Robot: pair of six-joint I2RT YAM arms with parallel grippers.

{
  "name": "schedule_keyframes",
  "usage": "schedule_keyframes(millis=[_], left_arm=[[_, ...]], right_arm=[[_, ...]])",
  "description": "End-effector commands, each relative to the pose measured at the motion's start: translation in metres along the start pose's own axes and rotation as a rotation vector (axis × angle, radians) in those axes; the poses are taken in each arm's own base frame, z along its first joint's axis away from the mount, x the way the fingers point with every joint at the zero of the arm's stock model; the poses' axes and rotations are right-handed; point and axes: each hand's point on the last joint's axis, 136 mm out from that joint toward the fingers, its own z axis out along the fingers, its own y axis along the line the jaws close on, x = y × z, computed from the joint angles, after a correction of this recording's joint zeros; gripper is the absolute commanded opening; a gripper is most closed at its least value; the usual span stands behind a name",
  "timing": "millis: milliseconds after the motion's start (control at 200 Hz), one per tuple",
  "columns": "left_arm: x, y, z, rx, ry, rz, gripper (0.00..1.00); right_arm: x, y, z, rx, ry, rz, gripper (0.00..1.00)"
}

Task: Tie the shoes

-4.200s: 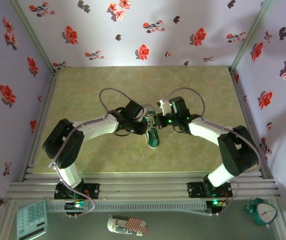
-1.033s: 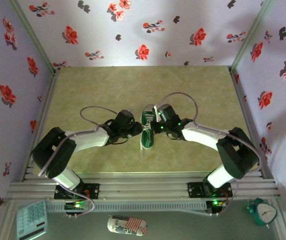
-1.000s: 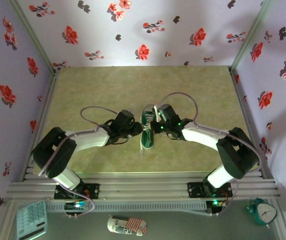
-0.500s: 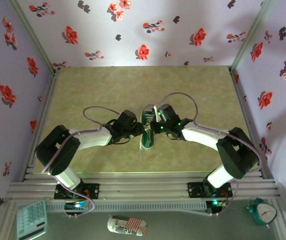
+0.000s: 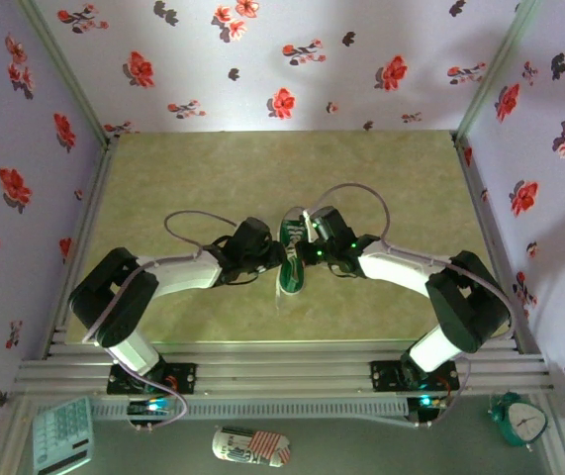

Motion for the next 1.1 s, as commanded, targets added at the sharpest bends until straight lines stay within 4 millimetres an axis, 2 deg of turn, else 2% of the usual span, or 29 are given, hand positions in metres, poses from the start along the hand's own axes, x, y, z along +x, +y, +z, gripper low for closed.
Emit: schedule_keyframes(millis=[0,380,525,805,1095], left_arm=[[-0.005,-0.015,0.002,0.031,-0.023,-0.013,0.28],[0.001,-0.006,0.008,0.000,-0.004,-0.024,0.21],[0.002,-0.004,0.008,-0.016,-0.003,-0.022,0.15],[-0.006,-0.008,-0.009,-0.063,-0.002,0.052,0.00],[-0.004,-0.009,-0.020,-0.117,0.049,0.146,0.00]], right_arm=[[-0.001,0.002,0.002,-0.009,0.003,0.013,0.00],[0.000,0.002,0.002,-0.007,0.004,0.011,0.00],[0.000,0.002,0.002,-0.009,0.003,0.010,0.00],[-0.001,-0.001,0.003,0.006,0.001,0.009,0.00],[-0.003,-0.004,0.002,0.029,-0.003,-0.002,0.00]])
